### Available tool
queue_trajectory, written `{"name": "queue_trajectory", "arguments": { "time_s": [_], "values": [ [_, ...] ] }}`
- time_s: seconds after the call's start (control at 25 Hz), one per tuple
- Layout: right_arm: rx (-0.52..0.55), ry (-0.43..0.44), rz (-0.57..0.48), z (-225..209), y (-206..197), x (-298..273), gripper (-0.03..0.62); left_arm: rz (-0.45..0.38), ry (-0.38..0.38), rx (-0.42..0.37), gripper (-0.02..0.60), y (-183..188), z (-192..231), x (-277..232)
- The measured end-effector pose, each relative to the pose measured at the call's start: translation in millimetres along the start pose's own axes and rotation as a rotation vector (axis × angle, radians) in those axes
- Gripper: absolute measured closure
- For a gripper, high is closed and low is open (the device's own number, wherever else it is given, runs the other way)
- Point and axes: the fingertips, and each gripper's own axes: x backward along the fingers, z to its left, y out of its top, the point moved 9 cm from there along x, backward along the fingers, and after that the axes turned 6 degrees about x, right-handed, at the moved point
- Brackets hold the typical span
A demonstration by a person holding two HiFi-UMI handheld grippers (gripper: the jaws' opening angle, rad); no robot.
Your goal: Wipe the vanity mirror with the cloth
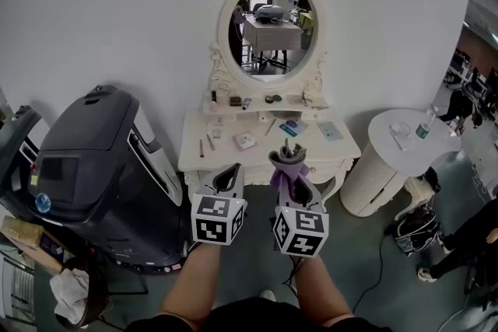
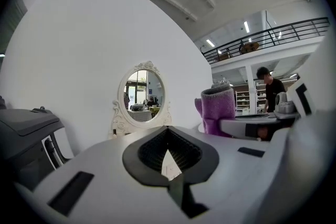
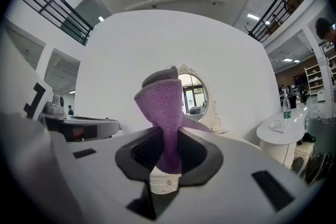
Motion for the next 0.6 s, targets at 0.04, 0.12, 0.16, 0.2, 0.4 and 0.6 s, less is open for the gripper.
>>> {"name": "queue_trajectory", "arguments": {
  "time_s": [0.04,0.12,0.16,0.2,0.4,0.6],
  "values": [
    [-0.004,0.008,-0.005,-8,1,-4,0.518,0.001,0.003,-0.003,0.584,2,-4,-8],
    [-0.007,0.025,-0.018,-24,4,-10,0.518,-0.002,0.007,-0.002,0.584,6,-10,-25],
    [-0.006,0.027,-0.025,-32,5,-13,0.517,-0.005,0.009,0.0,0.584,8,-14,-33],
    [-0.004,0.026,-0.03,-42,6,-16,0.518,-0.008,0.011,0.002,0.584,9,-17,-42],
    [-0.005,0.034,-0.021,-89,2,-39,0.519,-0.013,0.023,-0.01,0.584,13,-38,-84],
    [-0.018,0.063,-0.007,-120,1,-60,0.519,0.008,0.034,-0.033,0.584,15,-56,-119]
  ]
}}
